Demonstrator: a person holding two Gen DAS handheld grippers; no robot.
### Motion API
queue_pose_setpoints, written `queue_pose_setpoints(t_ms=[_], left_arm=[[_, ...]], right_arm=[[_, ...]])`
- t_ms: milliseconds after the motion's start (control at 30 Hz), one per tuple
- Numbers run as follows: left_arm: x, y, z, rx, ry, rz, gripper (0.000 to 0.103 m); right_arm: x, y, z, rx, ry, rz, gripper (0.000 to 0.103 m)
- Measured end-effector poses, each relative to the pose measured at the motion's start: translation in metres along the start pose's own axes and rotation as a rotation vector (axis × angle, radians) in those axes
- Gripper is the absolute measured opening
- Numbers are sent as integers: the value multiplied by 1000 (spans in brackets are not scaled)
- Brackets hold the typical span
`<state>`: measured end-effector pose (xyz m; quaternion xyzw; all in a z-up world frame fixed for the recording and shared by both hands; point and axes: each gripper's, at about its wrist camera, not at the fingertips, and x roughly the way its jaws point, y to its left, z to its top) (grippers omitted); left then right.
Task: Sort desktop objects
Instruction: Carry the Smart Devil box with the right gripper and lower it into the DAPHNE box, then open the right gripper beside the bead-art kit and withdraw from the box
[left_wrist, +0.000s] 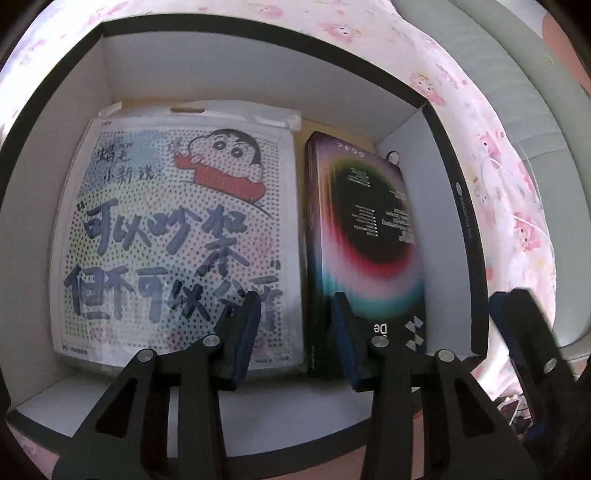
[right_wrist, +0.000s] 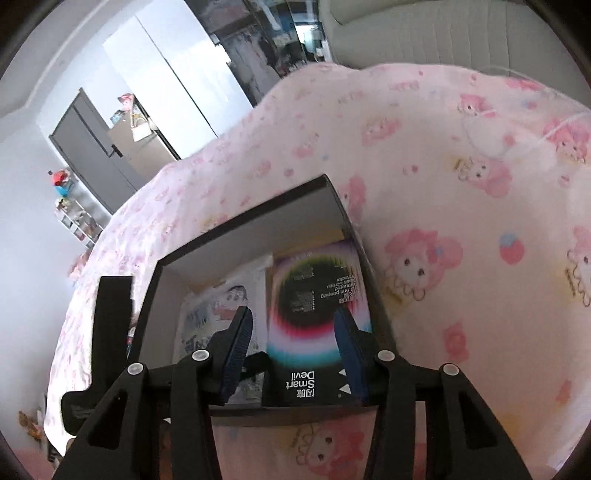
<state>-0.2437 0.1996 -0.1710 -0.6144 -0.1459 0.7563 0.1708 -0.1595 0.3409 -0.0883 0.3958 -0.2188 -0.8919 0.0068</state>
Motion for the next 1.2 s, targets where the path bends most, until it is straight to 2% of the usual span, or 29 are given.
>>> queue_pose_setpoints(t_ms=[100, 433, 600, 800, 967, 1200], left_arm=[[-4, -4, -3, 11, -4, -3, 39], [-15, -16, -11, 48, -18, -14, 39], [-44, -18, -29, 95, -107, 23, 39], [-80, -16, -49, 158, -227, 95, 37], [-116, 2, -62, 187, -274, 116, 37], [-163, 19, -103, 187, -313, 138, 37]], right_arm=[[15, 1, -3, 7, 75, 25, 41], [23, 4, 5, -4, 104, 9, 41], [25, 16, 1, -57, 102, -28, 41], [7, 38, -6, -167, 35, -54, 41], [-17, 54, -15, -205, 6, -33, 41], [-55, 75, -40, -260, 22, 56, 41]])
